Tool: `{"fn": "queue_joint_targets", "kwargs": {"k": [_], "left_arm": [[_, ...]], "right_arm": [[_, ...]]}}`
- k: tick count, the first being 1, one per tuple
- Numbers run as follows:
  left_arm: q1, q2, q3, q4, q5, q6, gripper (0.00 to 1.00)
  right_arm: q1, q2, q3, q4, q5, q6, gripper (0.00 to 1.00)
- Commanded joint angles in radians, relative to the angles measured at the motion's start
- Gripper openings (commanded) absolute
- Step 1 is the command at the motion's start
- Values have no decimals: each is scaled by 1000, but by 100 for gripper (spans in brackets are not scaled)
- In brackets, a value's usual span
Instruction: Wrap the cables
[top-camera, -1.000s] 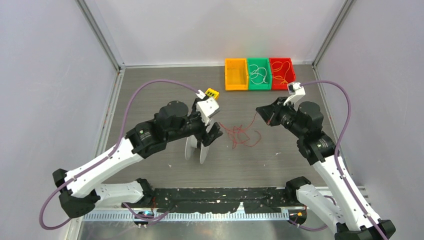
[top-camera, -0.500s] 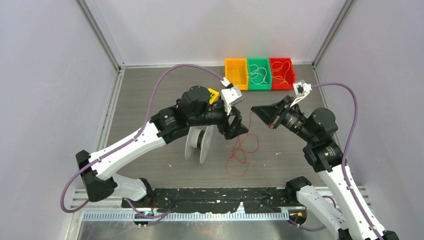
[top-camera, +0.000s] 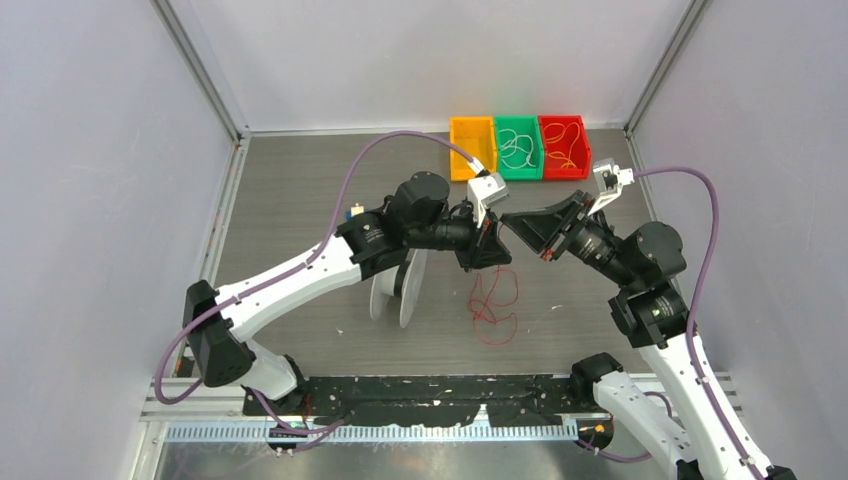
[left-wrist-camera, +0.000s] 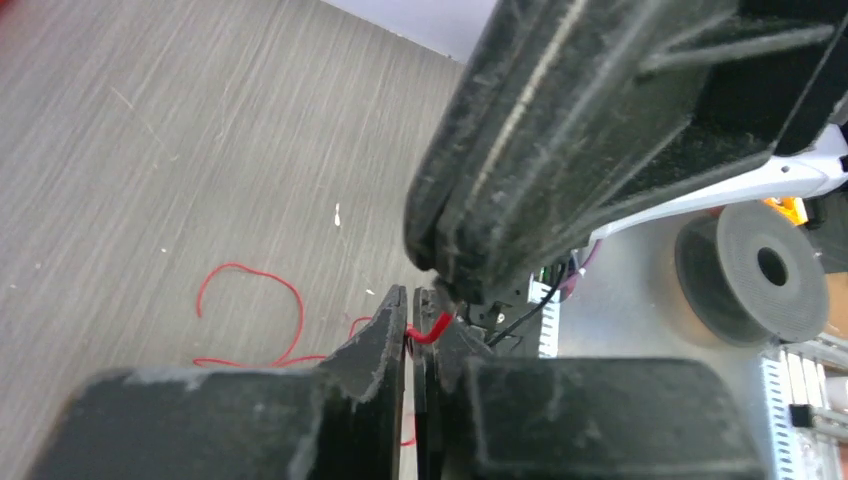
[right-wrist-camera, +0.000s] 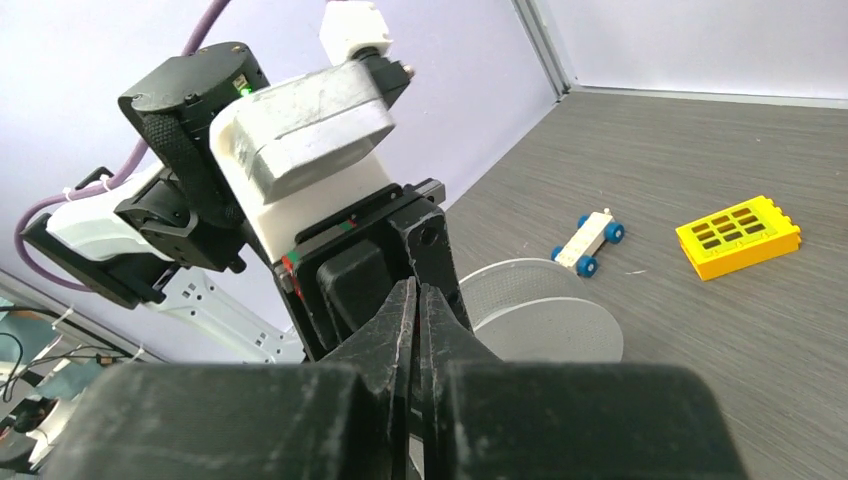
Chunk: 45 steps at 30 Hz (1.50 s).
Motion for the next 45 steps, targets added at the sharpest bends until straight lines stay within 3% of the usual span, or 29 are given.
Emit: {"fn": "queue_joint_targets", "kwargs": {"k": [1, 2, 5, 7, 14, 18, 24, 33, 34, 35, 37, 41, 45], "left_arm": [[-5, -19, 44, 87, 14, -58, 0], [-4, -28, 36, 95, 1, -66, 0], [1, -82, -12, 106, -119, -142, 0], [15, -128, -58, 138, -181, -220, 0], [30, -264, -182, 285, -361, -390, 0], [30, -287, -183, 311, -404, -437, 0], [30, -296, -193, 343, -407, -463, 0], [31, -337, -279, 416, -410, -451, 0], [30, -339, -289, 428, -410, -449, 0], [31, -343, -296, 439, -406, -447, 0], [30, -357, -302, 419, -387, -427, 0], [31, -430, -290, 179, -354, -272, 31], [65, -539, -254, -92, -351, -154, 50]], "right_arm": [[6, -15, 5, 57, -35, -6, 9], [6, -20, 3, 47, -25, -38, 13], [6, -45, -10, -32, 30, -144, 42], [6, -101, -55, -14, 67, -215, 54], [25, -187, -220, 226, 79, -311, 67], [124, -160, -238, 263, 82, -384, 72], [316, -53, -212, 239, 234, -495, 66], [389, 82, -203, 406, 408, -432, 55], [392, 95, -201, 415, 423, -425, 48], [392, 98, -198, 428, 431, -426, 32], [392, 96, -198, 420, 461, -445, 10], [392, 46, -177, 289, 477, -579, 5], [392, 36, -120, 107, 388, -822, 6]]}}
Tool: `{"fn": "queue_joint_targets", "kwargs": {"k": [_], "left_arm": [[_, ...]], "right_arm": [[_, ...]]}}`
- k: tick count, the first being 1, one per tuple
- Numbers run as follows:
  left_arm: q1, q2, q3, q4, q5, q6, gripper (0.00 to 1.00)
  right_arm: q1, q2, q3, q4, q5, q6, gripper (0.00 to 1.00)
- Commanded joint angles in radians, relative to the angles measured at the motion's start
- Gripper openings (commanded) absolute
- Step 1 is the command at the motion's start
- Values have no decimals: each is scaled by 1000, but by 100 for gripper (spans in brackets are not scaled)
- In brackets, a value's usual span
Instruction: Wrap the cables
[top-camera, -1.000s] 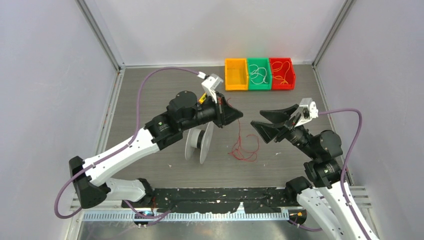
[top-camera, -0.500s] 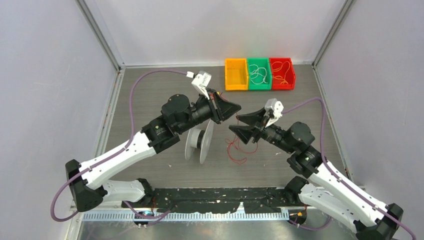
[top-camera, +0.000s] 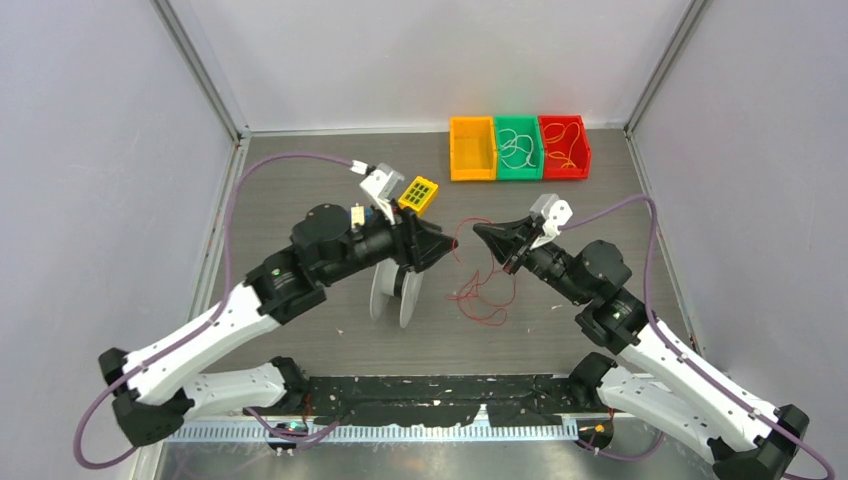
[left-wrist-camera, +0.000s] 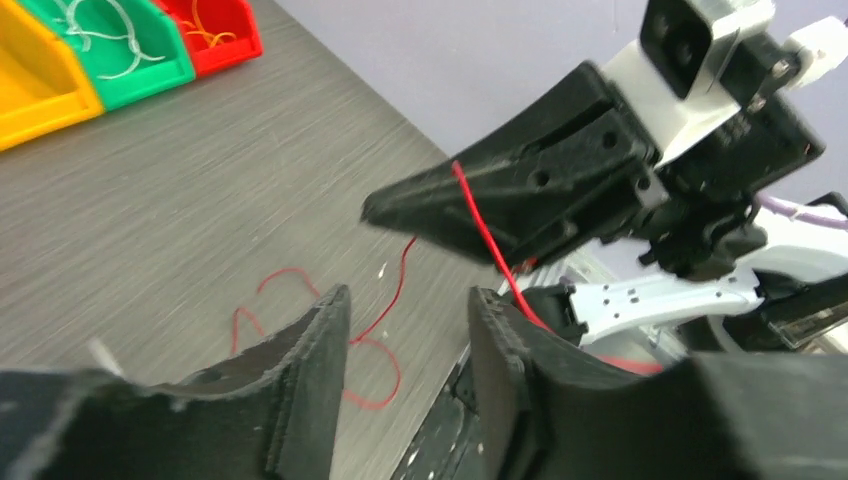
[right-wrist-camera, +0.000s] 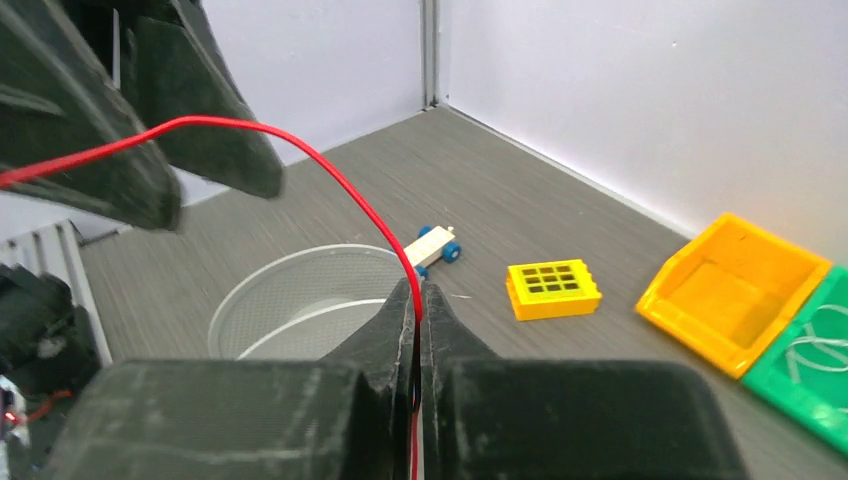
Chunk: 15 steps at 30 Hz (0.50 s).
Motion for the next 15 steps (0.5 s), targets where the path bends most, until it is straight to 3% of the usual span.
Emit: {"fn": "queue_joint_targets", "kwargs": {"k": [1, 4, 7, 15], "left_arm": [[43, -135, 77, -315, 27, 175, 52], [73, -163, 180, -492, 25, 227, 58], [88, -127, 283, -603, 85, 277, 60], [88, 2, 323, -584, 334, 328, 50]], "right_arm": [[5, -8, 110, -171, -85, -276, 6], [5, 20, 146, -276, -189, -388, 6], [5, 32, 162, -293, -175, -413, 5], [26, 69, 206, -297, -193, -397, 6]]}}
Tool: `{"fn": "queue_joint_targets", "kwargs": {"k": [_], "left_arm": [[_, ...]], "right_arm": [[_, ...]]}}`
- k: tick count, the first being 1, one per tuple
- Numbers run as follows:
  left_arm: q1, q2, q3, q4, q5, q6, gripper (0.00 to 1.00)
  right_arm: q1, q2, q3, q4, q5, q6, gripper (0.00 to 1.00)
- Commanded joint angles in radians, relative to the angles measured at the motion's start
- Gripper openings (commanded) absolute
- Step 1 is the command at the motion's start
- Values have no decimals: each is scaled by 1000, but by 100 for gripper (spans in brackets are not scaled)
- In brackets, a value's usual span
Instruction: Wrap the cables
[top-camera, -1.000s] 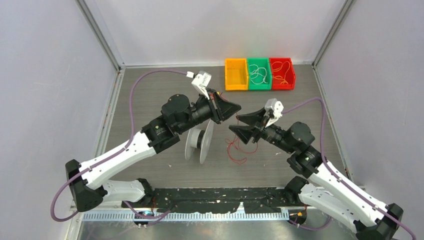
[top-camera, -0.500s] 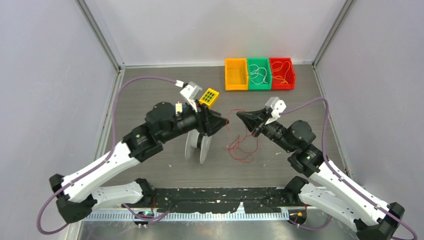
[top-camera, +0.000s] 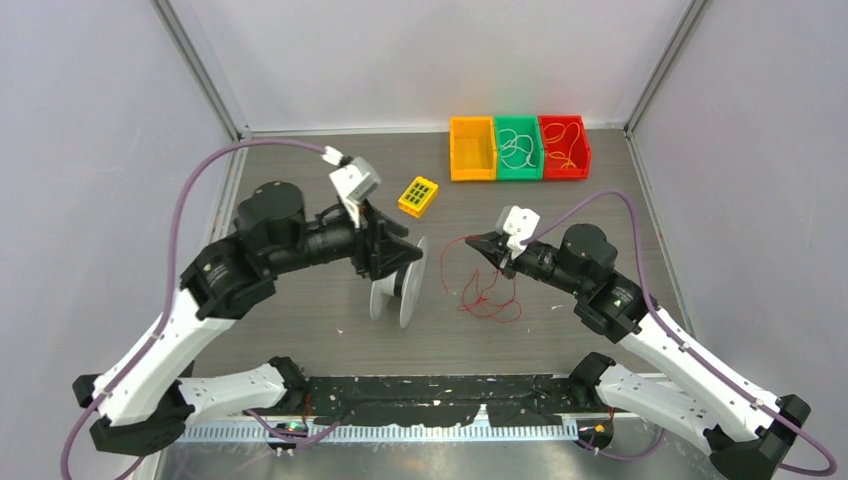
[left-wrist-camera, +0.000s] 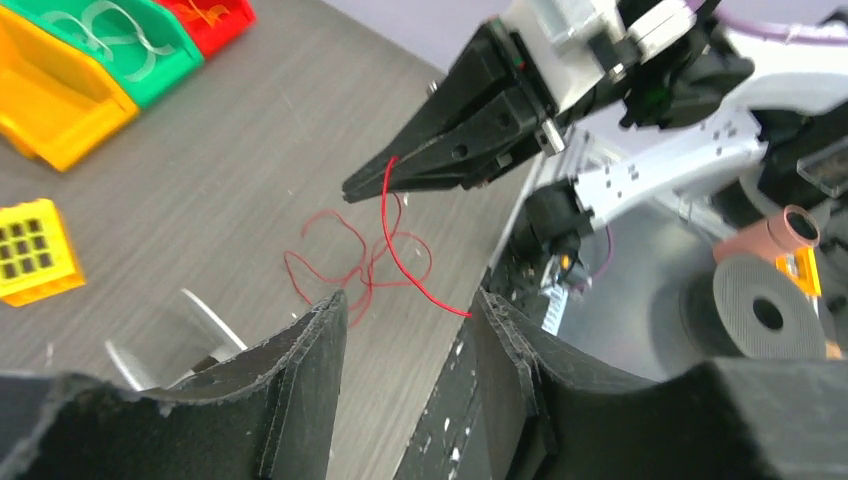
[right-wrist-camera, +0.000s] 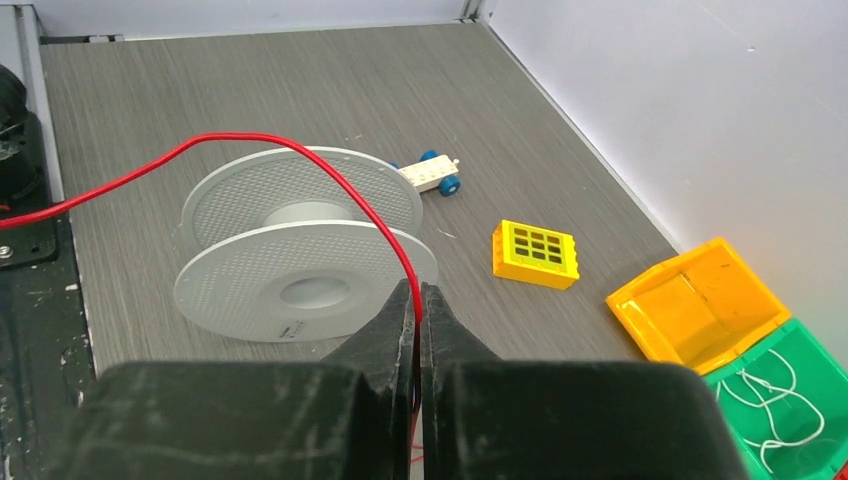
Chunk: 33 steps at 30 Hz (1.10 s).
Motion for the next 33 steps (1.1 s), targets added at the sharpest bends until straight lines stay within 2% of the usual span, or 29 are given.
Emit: {"fn": "queue_joint_targets", "kwargs": {"k": [1, 7, 10, 12, 15, 16, 20, 26, 33], "left_arm": [[3, 90, -12, -23, 182, 50, 50], [3, 158, -21, 21, 204, 72, 48], [3, 197, -1, 1, 185, 92, 42], [3, 218, 10, -15, 181, 108, 32], [3, 229, -1, -12, 167, 121, 5], [3, 226, -8, -7, 151, 122, 0], [3, 174, -74, 81, 62, 105, 0], [6, 57, -249, 363, -49, 46, 0], [33, 11, -334, 491, -68, -23, 0]], "right_arm": [[28, 5, 56, 17, -26, -14, 6], [74, 26, 64, 14, -12, -14, 5], [89, 36, 68, 19, -5, -13, 5], [98, 40, 70, 20, -2, -11, 5], [104, 48, 67, 21, -2, -7, 5], [104, 48, 66, 22, 0, -2, 5], [106, 45, 24, 90, 11, 72, 6], [106, 63, -155, 335, -25, 288, 5], [107, 80, -186, 366, 31, 354, 5]]}}
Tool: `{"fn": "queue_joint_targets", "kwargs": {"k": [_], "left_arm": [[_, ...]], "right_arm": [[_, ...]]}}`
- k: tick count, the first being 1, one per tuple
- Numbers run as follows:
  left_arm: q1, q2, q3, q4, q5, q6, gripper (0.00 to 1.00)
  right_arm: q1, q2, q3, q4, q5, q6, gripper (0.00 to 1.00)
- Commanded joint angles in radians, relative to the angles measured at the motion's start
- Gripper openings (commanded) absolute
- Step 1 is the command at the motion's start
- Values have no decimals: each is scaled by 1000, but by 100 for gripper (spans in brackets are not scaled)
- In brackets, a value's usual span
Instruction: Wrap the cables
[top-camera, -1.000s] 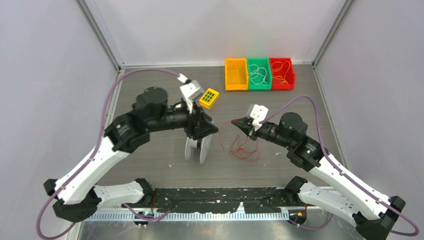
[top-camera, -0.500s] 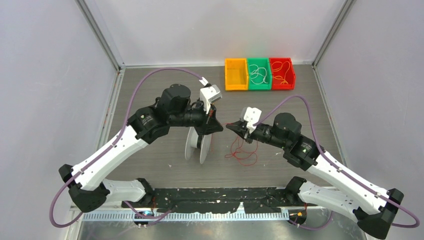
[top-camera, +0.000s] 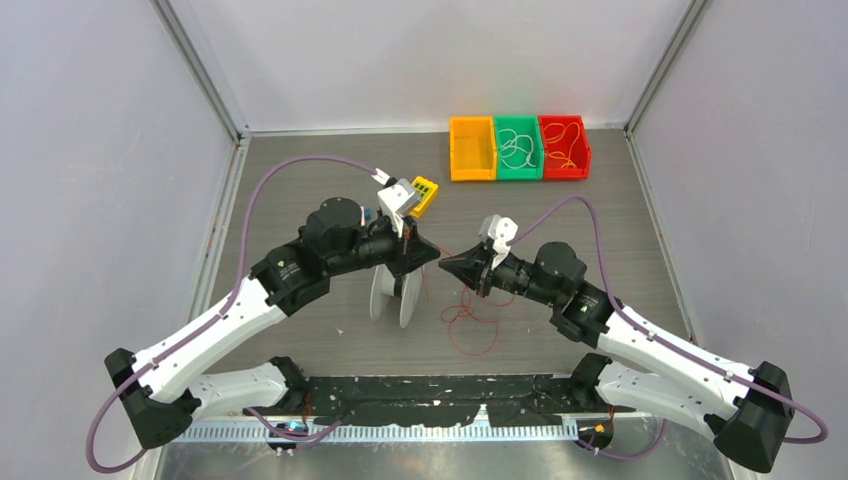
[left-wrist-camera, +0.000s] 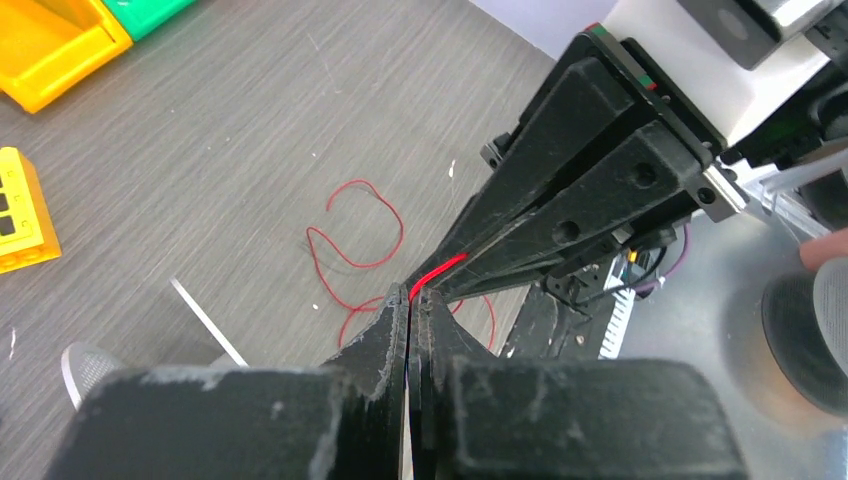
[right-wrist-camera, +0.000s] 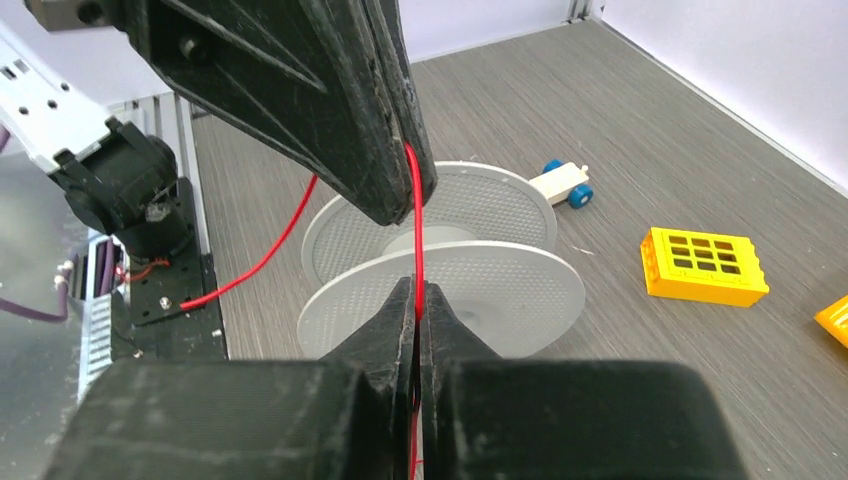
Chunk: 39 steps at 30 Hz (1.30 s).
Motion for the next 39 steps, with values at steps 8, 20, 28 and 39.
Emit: {"fn": "queue_joint_targets", "kwargs": {"k": [8, 20, 28, 39], "left_arm": [[28, -117, -50, 83, -211, 30, 29], [29, -299, -248, -83, -382, 68, 65], [30, -349, -314, -89, -442, 29, 75], [97, -425, -401, -66, -458, -93, 69]], "right_arm": [[-4, 70, 15, 117, 48, 61, 5], [29, 281, 132, 162, 35, -189, 5], [146, 385, 198, 180, 231, -364, 5], [212, 431, 118, 351, 452, -453, 5]]}}
